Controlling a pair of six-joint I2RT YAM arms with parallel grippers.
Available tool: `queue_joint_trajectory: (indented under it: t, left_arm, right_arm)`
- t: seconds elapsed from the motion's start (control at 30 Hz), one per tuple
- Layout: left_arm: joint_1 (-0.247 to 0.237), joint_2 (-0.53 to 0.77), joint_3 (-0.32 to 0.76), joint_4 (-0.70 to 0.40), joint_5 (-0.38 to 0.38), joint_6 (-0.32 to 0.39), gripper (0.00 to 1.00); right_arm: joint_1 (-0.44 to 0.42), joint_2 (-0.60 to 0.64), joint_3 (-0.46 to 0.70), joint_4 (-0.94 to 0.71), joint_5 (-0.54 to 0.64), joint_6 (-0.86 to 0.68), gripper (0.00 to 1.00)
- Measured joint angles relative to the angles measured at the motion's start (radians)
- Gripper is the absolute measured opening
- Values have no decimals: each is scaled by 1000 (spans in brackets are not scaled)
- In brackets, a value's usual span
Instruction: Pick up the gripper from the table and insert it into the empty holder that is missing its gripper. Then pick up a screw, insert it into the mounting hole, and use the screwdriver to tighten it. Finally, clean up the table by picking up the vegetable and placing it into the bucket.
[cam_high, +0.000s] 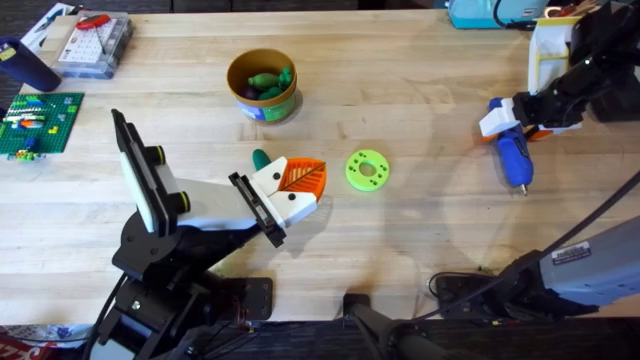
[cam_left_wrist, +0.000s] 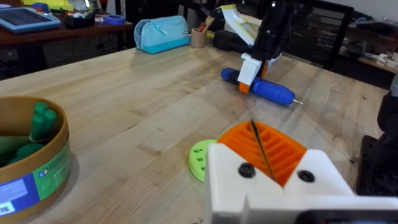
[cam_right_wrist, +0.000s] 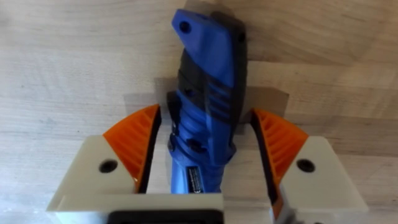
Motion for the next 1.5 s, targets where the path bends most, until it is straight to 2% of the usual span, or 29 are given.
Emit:
queue_joint_trajectory:
  t: [0.2, 0.43, 0.87, 0.93, 0.97, 1.1, 1.17, 1.2, 1.5]
  left_arm:
    - [0, 0, 0, -1, 0, -1, 15]
    - [0, 0, 0, -1, 0, -1, 15]
    - [0, 0, 0, -1, 0, -1, 15]
    - [0, 0, 0, -1, 0, -1, 15]
    - [0, 0, 0, -1, 0, -1, 15]
    - [0, 0, 0, -1, -1, -2, 15]
    - [0, 0, 0, -1, -1, -3, 15]
    - [0, 0, 0, -2, -1, -4, 15]
    - [0, 0, 0, -1, -1, -4, 15]
  right_arm:
    - [2, -2, 0, 4, -3, 20, 867]
    - [-1, -2, 0, 81, -73, 58, 867]
    - [-3, -1, 0, 83, -74, 58, 864]
    - [-3, 1, 0, 88, -68, 56, 804]
    - [-4, 2, 0, 92, -66, 54, 733]
    - [-4, 7, 1, 107, -70, 49, 347]
    - [-4, 12, 1, 111, -75, 50, 96]
    - [-4, 13, 2, 113, -77, 51, 37]
    - [-2, -16, 12, 9, -99, 64, 27]
